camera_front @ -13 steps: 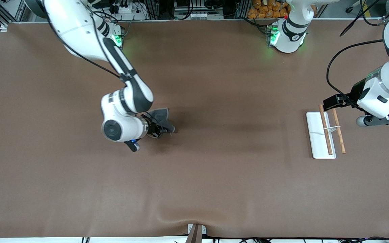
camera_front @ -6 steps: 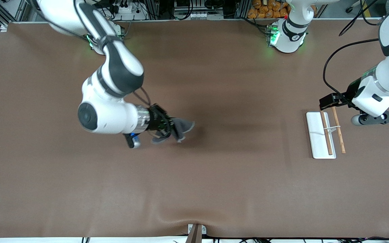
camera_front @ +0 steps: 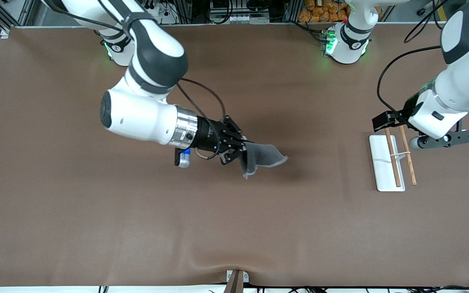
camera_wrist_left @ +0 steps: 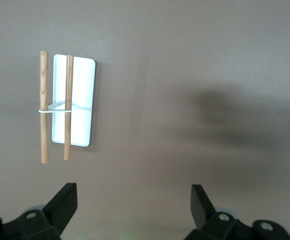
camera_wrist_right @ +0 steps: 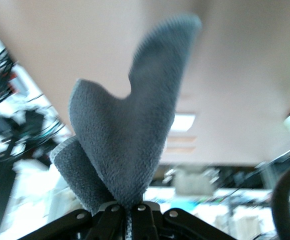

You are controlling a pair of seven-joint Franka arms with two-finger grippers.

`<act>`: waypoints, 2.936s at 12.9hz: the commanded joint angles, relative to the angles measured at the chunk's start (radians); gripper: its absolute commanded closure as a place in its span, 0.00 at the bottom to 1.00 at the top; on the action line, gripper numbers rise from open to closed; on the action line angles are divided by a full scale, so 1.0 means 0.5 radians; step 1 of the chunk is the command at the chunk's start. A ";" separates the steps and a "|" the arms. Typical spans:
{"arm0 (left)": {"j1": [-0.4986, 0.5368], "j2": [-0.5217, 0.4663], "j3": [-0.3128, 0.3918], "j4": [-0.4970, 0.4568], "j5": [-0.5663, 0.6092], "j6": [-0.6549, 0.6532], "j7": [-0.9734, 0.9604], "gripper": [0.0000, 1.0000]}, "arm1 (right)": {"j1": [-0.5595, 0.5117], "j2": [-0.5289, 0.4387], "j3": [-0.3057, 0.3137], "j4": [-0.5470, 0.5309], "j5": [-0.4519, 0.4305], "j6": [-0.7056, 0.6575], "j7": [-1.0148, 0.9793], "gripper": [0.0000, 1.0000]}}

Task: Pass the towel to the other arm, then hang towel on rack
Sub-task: 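Lift the towel with the right gripper while the left gripper approaches, then move the left gripper to the hanging towel and grasp it, then hold the towel with both grippers before the handover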

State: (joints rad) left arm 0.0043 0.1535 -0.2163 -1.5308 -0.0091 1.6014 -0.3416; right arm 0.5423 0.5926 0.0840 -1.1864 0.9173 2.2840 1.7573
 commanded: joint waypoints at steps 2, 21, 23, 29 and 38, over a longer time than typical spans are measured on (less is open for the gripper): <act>0.016 0.156 0.003 0.024 -0.269 0.147 -0.175 0.00 | 0.194 0.060 -0.002 0.084 0.120 0.319 0.121 1.00; -0.021 0.580 -0.006 0.101 -1.295 0.519 -1.228 0.00 | 0.314 0.079 -0.015 0.066 0.156 0.516 0.127 1.00; -0.039 0.592 -0.012 0.101 -1.304 0.519 -1.329 0.00 | 0.314 0.079 -0.015 0.066 0.153 0.516 0.124 1.00; -0.076 0.577 -0.012 0.098 -1.344 0.412 -1.464 0.00 | 0.311 0.079 -0.015 0.063 0.141 0.516 0.118 1.00; -0.046 0.549 -0.012 0.104 -1.408 0.307 -1.464 0.06 | 0.308 0.070 -0.015 0.060 0.138 0.500 0.115 1.00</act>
State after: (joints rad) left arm -0.0230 0.4382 -0.2232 -1.4861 -0.6946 1.7762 -1.0582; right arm 0.7012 0.6185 0.0732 -1.1824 0.9760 2.5412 1.8135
